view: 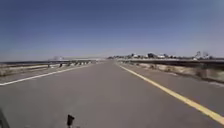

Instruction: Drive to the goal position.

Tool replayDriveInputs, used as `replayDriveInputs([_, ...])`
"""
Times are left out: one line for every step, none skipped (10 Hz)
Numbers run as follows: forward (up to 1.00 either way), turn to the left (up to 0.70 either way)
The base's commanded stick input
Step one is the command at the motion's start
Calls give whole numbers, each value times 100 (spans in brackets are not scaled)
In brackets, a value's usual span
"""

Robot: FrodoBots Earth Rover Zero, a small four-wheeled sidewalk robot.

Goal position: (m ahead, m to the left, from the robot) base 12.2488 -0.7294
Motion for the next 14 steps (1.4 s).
replayDriveInputs([100, 0])
replayDriveInputs([100, 0])
replayDriveInputs([100, 0])
replayDriveInputs([100, 0])
replayDriveInputs([100, 0])
replayDriveInputs([100, 0])
replayDriveInputs([100, 0])
replayDriveInputs([100, 0])
replayDriveInputs([100, 0])
replayDriveInputs([100, 0])
replayDriveInputs([100, 0])
replayDriveInputs([100, 0])
replayDriveInputs([100, 0])
replayDriveInputs([100, 0])
